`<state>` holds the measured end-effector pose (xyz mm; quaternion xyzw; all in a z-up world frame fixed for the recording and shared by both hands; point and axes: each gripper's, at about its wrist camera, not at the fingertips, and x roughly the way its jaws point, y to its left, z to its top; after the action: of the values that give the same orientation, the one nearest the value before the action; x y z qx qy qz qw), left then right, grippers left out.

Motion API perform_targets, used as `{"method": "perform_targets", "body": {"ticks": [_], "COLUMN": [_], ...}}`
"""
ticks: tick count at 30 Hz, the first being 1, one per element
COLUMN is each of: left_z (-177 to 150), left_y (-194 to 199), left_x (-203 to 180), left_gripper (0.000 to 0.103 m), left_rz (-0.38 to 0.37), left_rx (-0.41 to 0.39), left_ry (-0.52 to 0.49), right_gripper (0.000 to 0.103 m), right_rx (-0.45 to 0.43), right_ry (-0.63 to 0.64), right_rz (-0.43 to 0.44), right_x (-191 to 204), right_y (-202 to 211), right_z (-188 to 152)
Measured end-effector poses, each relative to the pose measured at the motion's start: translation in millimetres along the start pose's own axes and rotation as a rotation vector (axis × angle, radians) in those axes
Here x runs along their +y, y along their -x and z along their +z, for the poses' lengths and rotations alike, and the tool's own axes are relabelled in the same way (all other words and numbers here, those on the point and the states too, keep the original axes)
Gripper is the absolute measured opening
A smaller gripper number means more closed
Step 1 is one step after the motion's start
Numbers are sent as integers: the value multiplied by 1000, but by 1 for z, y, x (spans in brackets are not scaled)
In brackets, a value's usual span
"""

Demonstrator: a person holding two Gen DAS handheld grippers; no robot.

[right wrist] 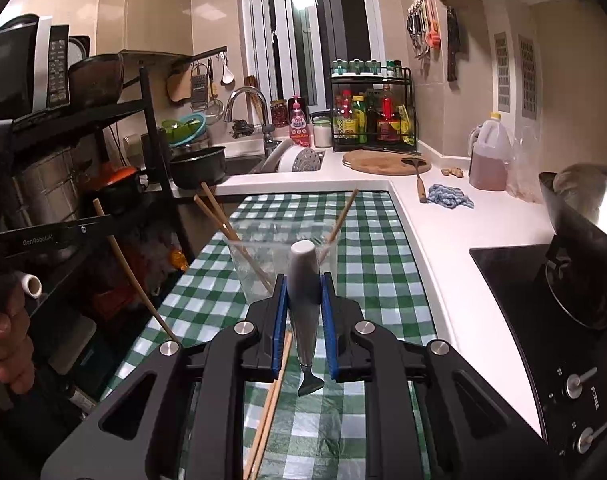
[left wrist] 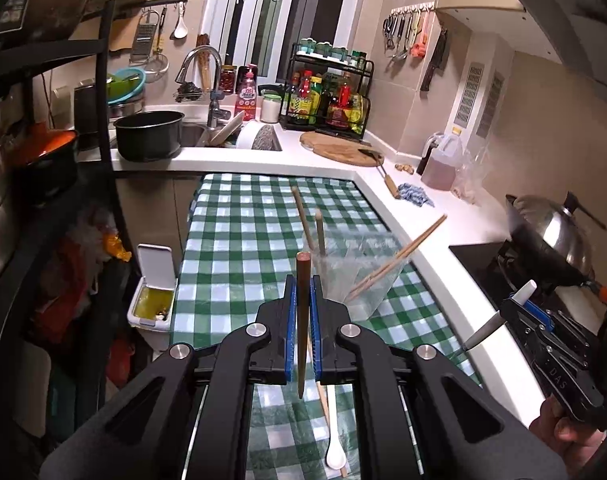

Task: Organize utensils
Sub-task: 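Lift the chopstick and fork and carry both over the clear container, then open the right tool dropping the fork while the left tool releases its chopstick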

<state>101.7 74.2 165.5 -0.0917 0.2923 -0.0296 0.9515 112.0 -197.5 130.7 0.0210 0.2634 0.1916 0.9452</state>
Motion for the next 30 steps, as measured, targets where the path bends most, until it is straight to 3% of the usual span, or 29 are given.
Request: {"method": "perform_targets", "body": {"ticks": [6, 10, 17, 21, 30], "left_z": [42, 79, 123, 128, 105], "left_y": [7, 14, 3, -22, -85], "left_x": [2, -4, -20, -27, -24], "left_gripper": [6, 6, 6, 6, 6], "left_rz": [-87, -156, -189, -153, -138], "left_rx": [-23, -80, -168, -170, -68], "left_ry": [24, 24, 14, -17, -29], "right_gripper": [17, 16, 16, 16, 16], "right_rx": [-57, -112, -164, -162, -52], "right_ry": [-10, 4, -4, -2, -15], "right_rz": [55, 71, 46, 35, 29], "right_x": [0, 6, 7, 6, -7], "right_y": [-1, -7, -46, -73, -135], "right_z": [48, 88, 135, 142, 118]}}
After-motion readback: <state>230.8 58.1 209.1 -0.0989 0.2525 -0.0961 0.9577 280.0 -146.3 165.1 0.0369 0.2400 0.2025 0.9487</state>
